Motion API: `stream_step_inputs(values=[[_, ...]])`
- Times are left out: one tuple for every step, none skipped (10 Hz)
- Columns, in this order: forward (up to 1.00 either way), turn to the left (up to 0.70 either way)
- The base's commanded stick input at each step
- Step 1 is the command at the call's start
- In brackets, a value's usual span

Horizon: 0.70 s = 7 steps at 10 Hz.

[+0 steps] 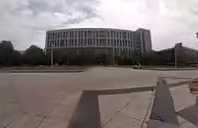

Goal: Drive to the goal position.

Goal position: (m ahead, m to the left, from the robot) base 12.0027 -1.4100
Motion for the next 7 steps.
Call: stream_step_inputs(values=[[0.7,0.0],[0.7,0.0],[0.7,0.0],[0.7,0.0],[0.7,0.0],[0.7,0.0],[0.7,0.0]])
